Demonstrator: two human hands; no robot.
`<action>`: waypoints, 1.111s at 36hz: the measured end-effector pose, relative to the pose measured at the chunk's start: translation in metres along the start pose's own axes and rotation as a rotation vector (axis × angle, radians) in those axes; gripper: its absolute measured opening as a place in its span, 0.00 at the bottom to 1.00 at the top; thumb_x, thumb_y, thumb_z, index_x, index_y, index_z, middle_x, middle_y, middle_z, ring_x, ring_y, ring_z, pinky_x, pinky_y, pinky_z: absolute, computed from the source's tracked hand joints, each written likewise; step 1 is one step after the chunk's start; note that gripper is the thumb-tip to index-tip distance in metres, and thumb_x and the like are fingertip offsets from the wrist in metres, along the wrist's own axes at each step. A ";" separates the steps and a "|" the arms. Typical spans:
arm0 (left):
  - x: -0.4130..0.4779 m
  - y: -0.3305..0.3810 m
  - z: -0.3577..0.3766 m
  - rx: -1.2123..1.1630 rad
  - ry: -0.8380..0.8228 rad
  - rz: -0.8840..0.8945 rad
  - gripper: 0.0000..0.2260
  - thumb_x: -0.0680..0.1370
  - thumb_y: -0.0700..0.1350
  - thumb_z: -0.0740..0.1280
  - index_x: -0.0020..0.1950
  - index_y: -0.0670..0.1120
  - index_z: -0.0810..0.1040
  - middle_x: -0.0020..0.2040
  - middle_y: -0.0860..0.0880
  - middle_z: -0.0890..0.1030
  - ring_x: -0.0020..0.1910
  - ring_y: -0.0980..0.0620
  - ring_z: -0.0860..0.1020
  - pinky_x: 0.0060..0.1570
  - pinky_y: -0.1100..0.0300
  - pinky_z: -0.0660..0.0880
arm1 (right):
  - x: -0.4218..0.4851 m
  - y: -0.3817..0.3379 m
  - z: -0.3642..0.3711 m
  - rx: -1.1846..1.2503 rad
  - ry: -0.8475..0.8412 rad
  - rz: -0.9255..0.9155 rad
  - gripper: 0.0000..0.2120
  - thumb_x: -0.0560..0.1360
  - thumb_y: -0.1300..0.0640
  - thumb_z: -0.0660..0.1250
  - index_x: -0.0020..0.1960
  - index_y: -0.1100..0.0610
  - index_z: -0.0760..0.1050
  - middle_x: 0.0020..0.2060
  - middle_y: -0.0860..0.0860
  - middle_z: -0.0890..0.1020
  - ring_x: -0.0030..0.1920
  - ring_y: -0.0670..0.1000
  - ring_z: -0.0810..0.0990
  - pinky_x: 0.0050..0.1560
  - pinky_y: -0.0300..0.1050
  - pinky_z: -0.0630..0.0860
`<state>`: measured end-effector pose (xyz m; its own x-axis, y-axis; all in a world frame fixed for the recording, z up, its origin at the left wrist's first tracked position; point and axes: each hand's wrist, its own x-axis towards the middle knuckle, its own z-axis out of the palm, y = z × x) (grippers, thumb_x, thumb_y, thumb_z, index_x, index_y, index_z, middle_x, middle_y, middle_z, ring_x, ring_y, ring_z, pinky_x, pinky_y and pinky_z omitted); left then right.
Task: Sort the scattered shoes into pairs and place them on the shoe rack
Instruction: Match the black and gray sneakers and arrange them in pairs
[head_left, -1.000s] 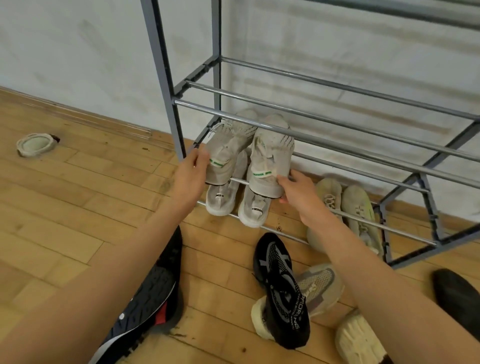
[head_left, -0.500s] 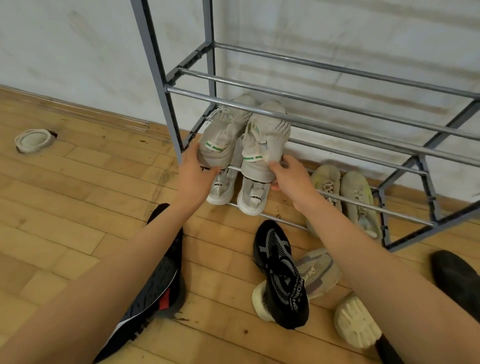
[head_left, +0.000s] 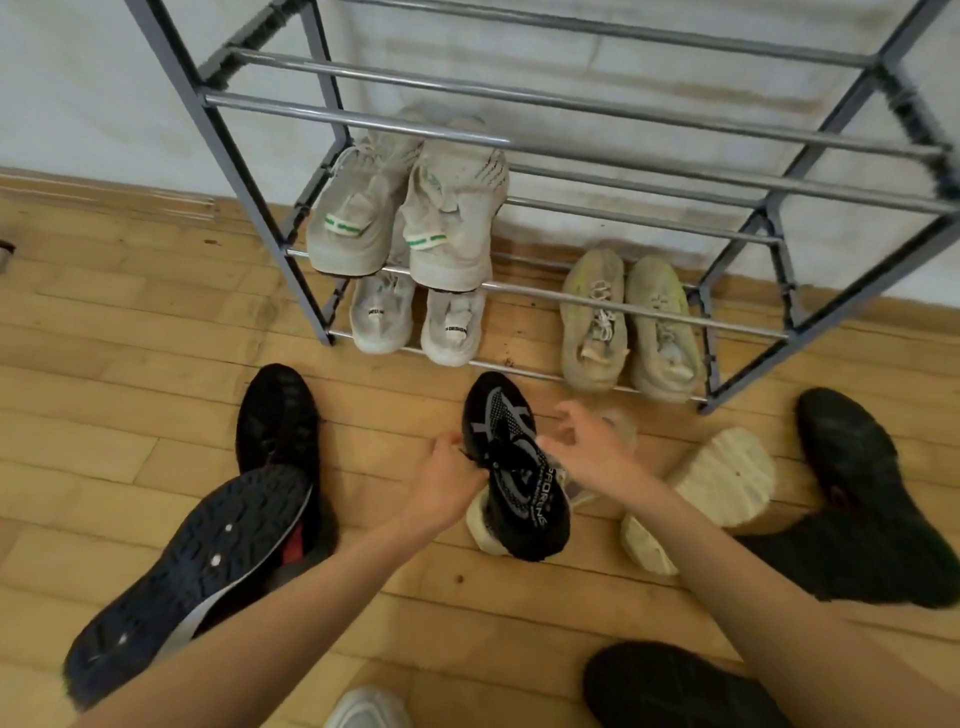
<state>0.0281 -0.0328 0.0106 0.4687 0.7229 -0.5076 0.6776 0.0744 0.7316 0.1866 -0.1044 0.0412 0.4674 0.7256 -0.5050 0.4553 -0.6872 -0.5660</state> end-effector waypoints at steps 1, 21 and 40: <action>-0.001 -0.004 0.006 0.001 -0.035 -0.042 0.26 0.76 0.45 0.66 0.71 0.44 0.62 0.70 0.46 0.65 0.68 0.48 0.67 0.65 0.52 0.69 | -0.001 0.009 0.004 0.005 -0.034 0.024 0.24 0.77 0.49 0.64 0.71 0.55 0.65 0.61 0.53 0.77 0.60 0.53 0.76 0.55 0.43 0.72; -0.036 -0.003 0.041 -0.395 -0.158 -0.056 0.30 0.69 0.28 0.69 0.68 0.45 0.66 0.56 0.50 0.76 0.55 0.54 0.76 0.49 0.59 0.77 | -0.048 0.078 0.005 0.504 -0.279 0.120 0.23 0.75 0.58 0.68 0.69 0.53 0.67 0.57 0.54 0.79 0.54 0.53 0.80 0.52 0.47 0.79; -0.060 0.007 0.128 -0.040 -0.361 0.087 0.33 0.72 0.31 0.69 0.74 0.49 0.63 0.66 0.51 0.73 0.66 0.53 0.70 0.62 0.57 0.70 | -0.113 0.166 -0.005 0.710 -0.163 0.307 0.20 0.75 0.59 0.69 0.65 0.53 0.69 0.59 0.52 0.77 0.55 0.49 0.78 0.52 0.46 0.78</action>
<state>0.0775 -0.1639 -0.0117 0.6980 0.4396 -0.5652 0.6071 0.0552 0.7927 0.2128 -0.3004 0.0072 0.3522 0.5404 -0.7641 -0.2944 -0.7111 -0.6385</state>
